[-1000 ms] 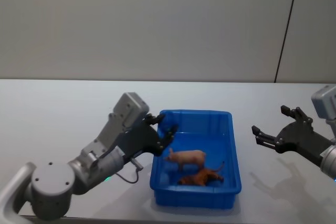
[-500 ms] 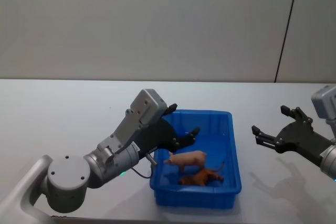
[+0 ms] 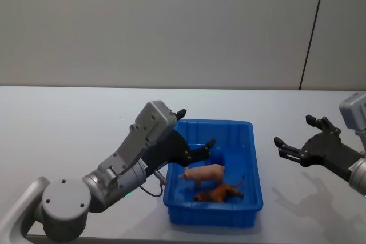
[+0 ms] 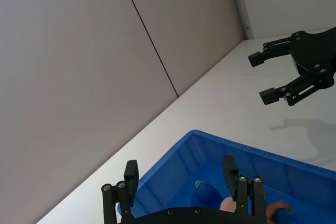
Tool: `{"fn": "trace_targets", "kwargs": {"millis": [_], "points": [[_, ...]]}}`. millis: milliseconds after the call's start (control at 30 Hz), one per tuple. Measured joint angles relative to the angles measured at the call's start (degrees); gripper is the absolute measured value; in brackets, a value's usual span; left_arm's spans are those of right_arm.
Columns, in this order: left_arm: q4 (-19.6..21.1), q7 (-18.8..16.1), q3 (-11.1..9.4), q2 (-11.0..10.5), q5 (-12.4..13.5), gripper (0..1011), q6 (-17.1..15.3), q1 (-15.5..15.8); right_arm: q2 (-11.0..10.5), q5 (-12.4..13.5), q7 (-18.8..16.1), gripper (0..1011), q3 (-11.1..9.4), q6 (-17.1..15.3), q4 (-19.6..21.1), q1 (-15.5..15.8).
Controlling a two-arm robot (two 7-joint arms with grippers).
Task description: Pick up the two dolls from the table and place them into the box.
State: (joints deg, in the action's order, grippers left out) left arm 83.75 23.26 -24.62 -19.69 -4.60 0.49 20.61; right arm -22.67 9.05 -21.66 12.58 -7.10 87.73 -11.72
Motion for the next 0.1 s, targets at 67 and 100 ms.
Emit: {"fn": "trace_targets", "kwargs": {"millis": [67,100], "points": [[0.5,-0.3,0.0,-0.2,0.0,1001,0.0,-0.3,0.0,0.0,0.0,1001,0.0,0.0,0.0,0.0],[0.7,-0.4,0.0,-0.3,-0.1,1001,0.0,-0.4,0.0,0.0,0.0,1001,0.0,0.0,0.0,0.0]]}}
